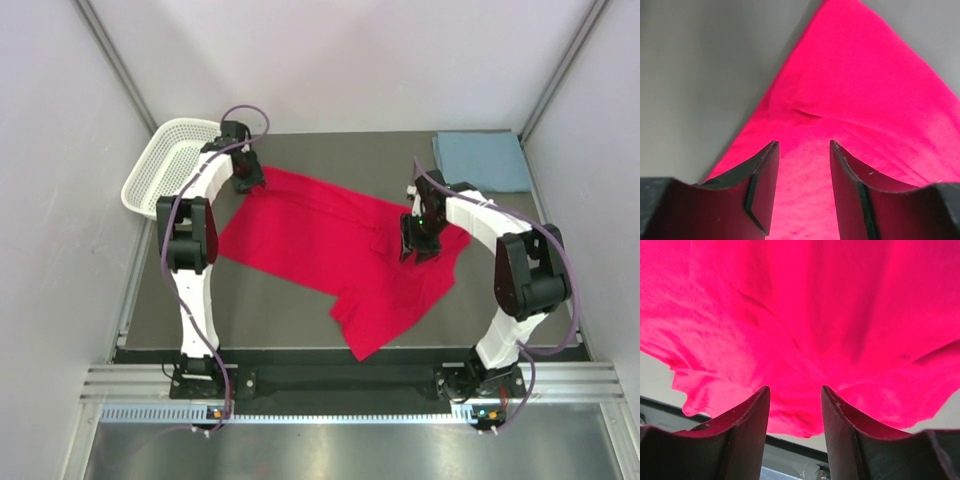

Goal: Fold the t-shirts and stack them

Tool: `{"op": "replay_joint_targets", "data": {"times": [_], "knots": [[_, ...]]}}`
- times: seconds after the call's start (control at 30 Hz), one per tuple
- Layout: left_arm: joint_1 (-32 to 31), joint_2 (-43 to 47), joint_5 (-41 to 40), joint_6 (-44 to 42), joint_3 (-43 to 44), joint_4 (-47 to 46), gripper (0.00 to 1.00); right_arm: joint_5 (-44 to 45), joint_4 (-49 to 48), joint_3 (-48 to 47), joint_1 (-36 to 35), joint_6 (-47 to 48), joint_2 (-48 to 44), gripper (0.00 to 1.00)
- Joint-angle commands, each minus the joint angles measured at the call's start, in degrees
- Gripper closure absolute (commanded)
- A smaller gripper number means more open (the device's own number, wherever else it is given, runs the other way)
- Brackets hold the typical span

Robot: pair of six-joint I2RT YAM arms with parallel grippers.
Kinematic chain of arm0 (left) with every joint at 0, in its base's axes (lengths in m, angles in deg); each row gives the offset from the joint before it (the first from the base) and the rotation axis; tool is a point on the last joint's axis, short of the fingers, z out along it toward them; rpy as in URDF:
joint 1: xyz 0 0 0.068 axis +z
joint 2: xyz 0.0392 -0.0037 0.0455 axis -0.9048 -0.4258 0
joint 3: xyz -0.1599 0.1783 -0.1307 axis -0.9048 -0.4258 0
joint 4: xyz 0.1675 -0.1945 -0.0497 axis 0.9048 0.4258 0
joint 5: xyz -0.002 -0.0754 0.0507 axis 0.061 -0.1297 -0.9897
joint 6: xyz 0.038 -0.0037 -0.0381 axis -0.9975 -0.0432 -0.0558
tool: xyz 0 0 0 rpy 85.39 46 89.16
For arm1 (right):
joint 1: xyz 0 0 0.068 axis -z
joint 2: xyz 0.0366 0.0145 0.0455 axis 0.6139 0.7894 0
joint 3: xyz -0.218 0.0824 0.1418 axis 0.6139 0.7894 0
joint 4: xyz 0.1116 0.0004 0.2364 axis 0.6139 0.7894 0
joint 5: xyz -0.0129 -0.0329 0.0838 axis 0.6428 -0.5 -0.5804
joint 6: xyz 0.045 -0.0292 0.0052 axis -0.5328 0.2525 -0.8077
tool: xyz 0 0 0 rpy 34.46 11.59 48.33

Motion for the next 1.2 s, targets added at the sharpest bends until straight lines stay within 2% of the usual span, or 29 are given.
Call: {"op": "replay_joint_targets", "data": {"times": [0.0, 0.37, 0.63, 0.7, 0.77, 0.9, 1.0, 1.07, 1.17], "knots": [[1.52, -0.93, 0.87, 0.88, 1.46, 0.66, 0.5, -0.62, -1.59, 1.39, 0.34, -1.49, -3.68, 0.54], [2.49, -4.45, 1.32, 1.15, 3.12, -1.88, 0.51, -3.18, -3.79, 3.24, 0.95, -2.73, -2.8, 0.55], [2.84, -6.73, 0.45, 1.5, 4.0, -5.32, 0.65, -2.92, -2.65, 4.2, 1.04, -2.12, -3.5, 0.55], [2.84, -7.53, 0.0, 0.8, 5.93, -4.0, 0.63, -2.65, -2.04, 4.38, 0.87, -0.98, -3.85, 0.55], [2.84, -6.57, -0.44, 0.36, 6.55, -3.3, 0.54, -1.08, -0.2, 3.51, 0.25, 0.86, -5.17, 0.54], [2.4, -1.91, -1.32, 0.88, 4.28, -2.42, 0.41, 2.79, 4.55, 0.52, -5.7, 3.42, -8.24, 0.45], [2.05, 2.13, -0.35, 2.37, 0.76, -2.42, 0.39, 5.17, 7.01, -0.36, -12.81, 3.51, -11.23, 0.4], [1.88, 5.37, -0.09, 3.17, -2.48, -2.59, 0.4, 5.61, 7.98, -0.19, -16.87, 3.16, -12.29, 0.39], [1.88, 9.5, 1.49, 4.22, -6.79, -3.64, 0.44, 7.36, 7.29, 0.78, -28.62, 3.07, -13.17, 0.39]]}}
